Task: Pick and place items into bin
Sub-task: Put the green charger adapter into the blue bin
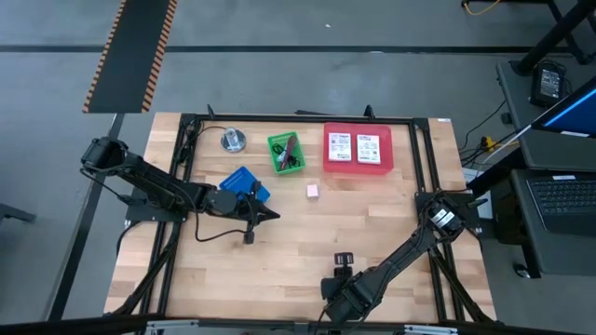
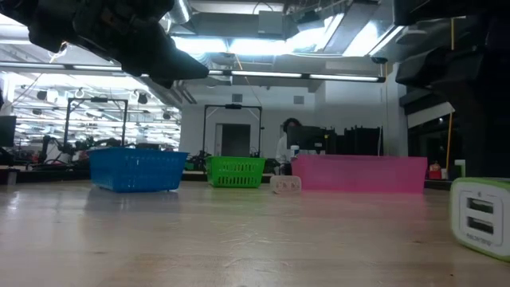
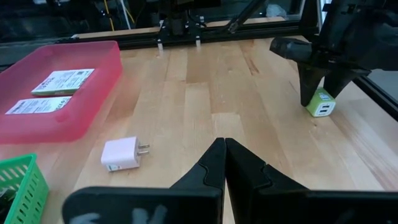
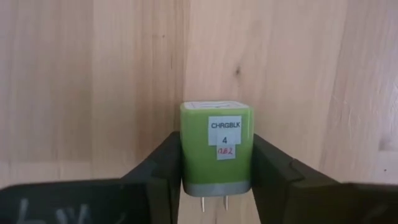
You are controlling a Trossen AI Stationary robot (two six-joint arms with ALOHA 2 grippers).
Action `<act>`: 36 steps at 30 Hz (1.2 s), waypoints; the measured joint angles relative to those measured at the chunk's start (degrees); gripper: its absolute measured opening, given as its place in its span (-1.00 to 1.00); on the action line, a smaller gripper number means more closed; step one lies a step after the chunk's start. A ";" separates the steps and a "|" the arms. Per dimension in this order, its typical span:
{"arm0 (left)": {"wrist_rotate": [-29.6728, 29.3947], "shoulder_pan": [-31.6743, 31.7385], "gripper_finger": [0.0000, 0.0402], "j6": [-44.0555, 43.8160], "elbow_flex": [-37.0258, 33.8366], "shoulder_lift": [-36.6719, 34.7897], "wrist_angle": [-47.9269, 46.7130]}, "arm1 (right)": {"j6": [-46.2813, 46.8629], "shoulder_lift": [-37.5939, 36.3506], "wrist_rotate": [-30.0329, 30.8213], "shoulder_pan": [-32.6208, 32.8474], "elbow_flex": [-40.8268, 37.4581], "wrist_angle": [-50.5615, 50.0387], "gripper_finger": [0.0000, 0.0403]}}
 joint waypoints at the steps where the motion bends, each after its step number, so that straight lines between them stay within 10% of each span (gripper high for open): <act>1: 0.00 0.00 -0.98 0.04 0.00 0.00 0.00 | -0.09 -0.04 0.01 -0.05 0.00 0.00 -0.39; 19: 0.00 0.00 -0.98 0.08 0.00 0.00 0.07 | -12.40 -14.07 7.73 -4.76 -4.67 2.25 -0.40; 36: -3.17 0.00 -0.95 0.11 -0.02 0.00 6.04 | -28.82 -36.03 14.45 -12.79 -42.36 57.68 -0.40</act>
